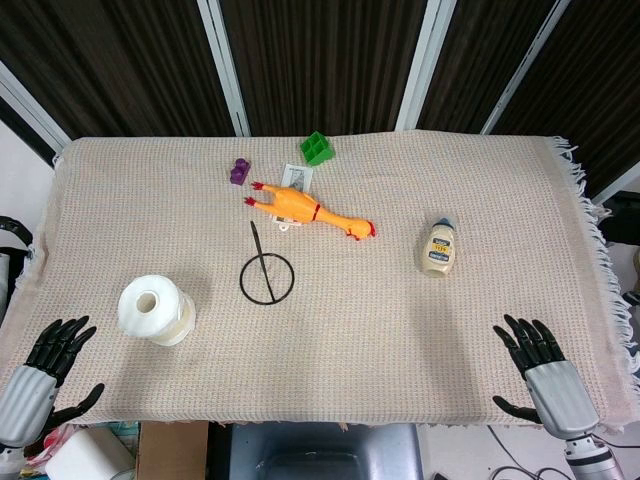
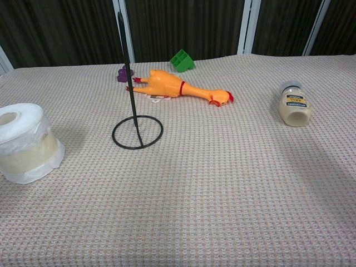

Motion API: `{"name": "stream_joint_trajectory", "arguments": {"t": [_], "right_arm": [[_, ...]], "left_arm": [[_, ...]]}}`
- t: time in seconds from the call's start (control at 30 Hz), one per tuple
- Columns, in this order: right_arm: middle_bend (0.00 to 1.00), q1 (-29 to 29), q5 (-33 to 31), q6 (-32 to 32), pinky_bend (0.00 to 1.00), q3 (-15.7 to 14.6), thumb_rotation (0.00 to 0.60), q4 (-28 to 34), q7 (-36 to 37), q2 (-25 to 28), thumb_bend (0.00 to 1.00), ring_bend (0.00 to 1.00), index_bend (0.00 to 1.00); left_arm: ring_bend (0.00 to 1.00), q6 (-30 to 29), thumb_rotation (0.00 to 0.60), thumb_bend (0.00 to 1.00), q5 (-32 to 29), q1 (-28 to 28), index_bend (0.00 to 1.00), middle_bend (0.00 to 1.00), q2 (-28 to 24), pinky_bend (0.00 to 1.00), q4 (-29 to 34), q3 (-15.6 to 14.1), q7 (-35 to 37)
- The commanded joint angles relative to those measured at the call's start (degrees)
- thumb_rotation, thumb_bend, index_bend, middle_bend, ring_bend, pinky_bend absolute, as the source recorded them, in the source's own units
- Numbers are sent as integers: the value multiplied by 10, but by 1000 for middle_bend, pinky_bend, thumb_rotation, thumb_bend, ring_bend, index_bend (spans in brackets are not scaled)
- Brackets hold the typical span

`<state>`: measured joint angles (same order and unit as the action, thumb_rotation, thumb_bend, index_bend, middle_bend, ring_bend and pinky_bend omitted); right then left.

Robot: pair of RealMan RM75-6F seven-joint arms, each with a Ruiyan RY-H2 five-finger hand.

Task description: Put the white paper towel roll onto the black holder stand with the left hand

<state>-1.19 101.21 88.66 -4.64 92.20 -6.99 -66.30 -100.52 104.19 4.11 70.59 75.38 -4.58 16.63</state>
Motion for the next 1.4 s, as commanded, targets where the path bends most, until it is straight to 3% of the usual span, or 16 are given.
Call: {"name": "stream_joint_trajectory", "arguments": {"t": [0.03, 0.1, 0.3, 0.43, 0.77, 1.1, 1.4], "right_arm": [[0, 0, 1, 1, 0, 0, 600, 0, 2, 1, 55, 0, 0], [0, 0, 2, 0, 0, -1, 600, 0, 1, 0, 55, 0, 0], [0, -1, 1, -3, 0, -3, 600, 2, 9, 4, 55, 0, 0], [0, -3, -2, -6, 0, -1, 600, 3, 13, 6, 55, 0, 0], [0, -8, 8, -14, 0, -12, 600, 9, 38, 21, 55, 0, 0], [0, -7, 12, -8, 0, -13, 600, 11, 47, 26, 55, 0, 0], [0, -8, 10, -11, 0, -13, 600, 12, 50, 29, 54, 0, 0]], "left_arm": [[0, 1, 600, 333, 1, 2, 0, 0, 3, 26, -2, 1, 6], [0, -3, 600, 332, 5, 8, 0, 0, 12, 26, -6, 3, 28], [0, 16, 600, 341, -17, 39, 0, 0, 90, 20, -63, 14, 215], [0, 61, 600, 331, -49, 55, 0, 0, 145, 11, -109, 23, 250], [0, 104, 600, 329, -112, 74, 0, 0, 227, 4, -193, 67, 203], [0, 147, 600, 329, -141, 82, 0, 0, 239, 3, -209, 70, 231], [0, 209, 600, 327, -181, 103, 0, 0, 251, 9, -209, 90, 272]]}}
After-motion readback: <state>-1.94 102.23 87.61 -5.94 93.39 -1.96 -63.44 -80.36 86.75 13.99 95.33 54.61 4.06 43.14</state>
